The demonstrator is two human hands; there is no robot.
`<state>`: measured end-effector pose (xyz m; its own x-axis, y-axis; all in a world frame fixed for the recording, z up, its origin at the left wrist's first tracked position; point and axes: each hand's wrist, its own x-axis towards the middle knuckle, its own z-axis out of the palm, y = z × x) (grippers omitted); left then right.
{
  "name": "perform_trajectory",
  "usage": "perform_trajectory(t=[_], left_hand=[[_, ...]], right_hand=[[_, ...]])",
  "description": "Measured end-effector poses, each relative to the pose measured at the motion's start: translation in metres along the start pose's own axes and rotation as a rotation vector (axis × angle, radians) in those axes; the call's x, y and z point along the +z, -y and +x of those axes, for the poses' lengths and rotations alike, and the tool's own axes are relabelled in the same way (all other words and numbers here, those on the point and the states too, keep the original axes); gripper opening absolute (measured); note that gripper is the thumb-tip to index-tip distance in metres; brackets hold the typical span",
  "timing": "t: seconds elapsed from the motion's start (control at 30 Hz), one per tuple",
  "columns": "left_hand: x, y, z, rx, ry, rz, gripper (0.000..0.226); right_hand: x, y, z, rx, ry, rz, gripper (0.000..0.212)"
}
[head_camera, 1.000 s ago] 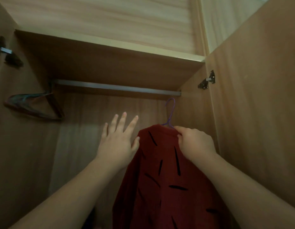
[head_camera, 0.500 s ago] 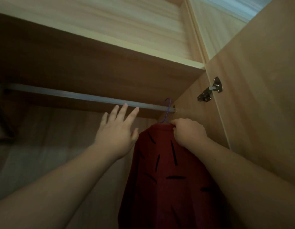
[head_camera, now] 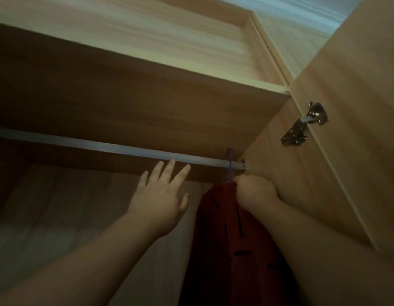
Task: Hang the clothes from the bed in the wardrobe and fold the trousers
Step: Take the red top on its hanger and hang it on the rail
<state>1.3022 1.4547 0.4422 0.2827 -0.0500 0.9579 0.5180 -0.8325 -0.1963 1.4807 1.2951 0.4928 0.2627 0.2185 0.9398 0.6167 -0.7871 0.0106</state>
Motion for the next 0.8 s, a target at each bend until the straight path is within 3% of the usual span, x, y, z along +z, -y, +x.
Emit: perform_trajectory(t=[0.53, 0.8], left_hand=[[-0.003, -0.004, -0.049, 0.027, 0.078, -0.051, 0.069], [-0.041, -0.006, -0.1, 0.056, 0.1, -0.21, 0.071]], right_hand=[[-0.016, 0.014, -0.023, -0.07, 0.146, -0.108, 0.023], [-0.061, 0.03, -0.097, -0.076, 0.17, -0.215, 0.064]])
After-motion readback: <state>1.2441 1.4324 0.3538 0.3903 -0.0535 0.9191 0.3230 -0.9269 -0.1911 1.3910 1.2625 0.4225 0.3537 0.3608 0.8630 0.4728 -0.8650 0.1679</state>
